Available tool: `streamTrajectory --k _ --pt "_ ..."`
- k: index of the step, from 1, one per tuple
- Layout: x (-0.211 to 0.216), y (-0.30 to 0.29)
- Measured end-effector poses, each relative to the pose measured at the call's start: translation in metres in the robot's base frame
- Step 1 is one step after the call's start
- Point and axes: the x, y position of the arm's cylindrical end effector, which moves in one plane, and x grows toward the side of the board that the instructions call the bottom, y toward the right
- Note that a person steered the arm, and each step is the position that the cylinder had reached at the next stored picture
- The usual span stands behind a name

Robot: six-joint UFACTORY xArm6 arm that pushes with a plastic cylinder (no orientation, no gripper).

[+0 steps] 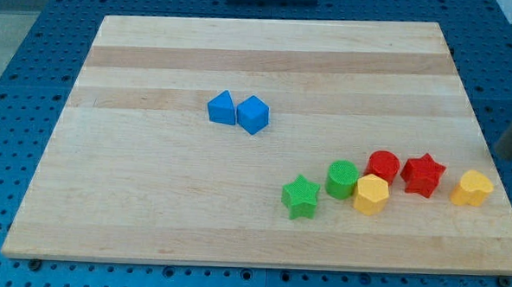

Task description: Slide the red star and red circle up a bit

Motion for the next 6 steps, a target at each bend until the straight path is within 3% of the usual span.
streamTrajectory --k 2,4,6 --pt "0.037 -0.082" --pt "0.036 -0.135" --pt "0.004 -0.178"
